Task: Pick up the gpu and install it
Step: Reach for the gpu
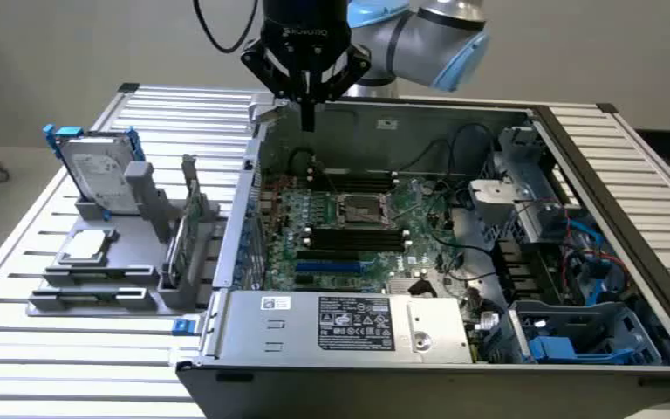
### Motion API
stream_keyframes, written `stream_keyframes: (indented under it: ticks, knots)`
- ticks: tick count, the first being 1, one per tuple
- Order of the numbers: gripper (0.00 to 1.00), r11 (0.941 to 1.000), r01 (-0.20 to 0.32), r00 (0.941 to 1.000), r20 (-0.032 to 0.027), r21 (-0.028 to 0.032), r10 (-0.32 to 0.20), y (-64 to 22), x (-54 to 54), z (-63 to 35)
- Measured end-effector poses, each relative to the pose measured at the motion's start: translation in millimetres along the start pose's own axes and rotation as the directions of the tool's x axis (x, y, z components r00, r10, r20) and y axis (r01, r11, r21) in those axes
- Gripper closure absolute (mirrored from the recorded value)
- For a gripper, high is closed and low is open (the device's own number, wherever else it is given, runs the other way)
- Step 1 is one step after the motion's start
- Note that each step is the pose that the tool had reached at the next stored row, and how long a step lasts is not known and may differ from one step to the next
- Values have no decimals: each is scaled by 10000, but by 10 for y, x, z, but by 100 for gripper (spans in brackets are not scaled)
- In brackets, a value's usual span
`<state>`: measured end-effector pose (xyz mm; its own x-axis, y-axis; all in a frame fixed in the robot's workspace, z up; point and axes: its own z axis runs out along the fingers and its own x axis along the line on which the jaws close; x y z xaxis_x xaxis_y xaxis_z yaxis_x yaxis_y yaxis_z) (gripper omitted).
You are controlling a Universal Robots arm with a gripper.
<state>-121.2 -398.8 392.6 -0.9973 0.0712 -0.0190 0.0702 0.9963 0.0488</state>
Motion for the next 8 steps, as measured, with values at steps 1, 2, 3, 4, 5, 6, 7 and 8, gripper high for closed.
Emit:
stream_keyframes:
  ticks: [1,2,3,4,5,6,7,8]
  knots:
    - [89,10000,0,10000,0,0,0,0,0,0]
    - [89,10000,0,10000,0,0,0,0,0,0]
    - [89,10000,0,10000,-1,0,0,0,0,0]
    - [89,10000,0,10000,0,0,0,0,0,0]
    - [89,10000,0,10000,0,0,0,0,0,0]
    - [89,10000,0,10000,0,0,0,0,0,0]
    - [89,10000,0,10000,0,0,0,0,0,0]
    - [89,10000,0,10000,0,0,0,0,0,0]
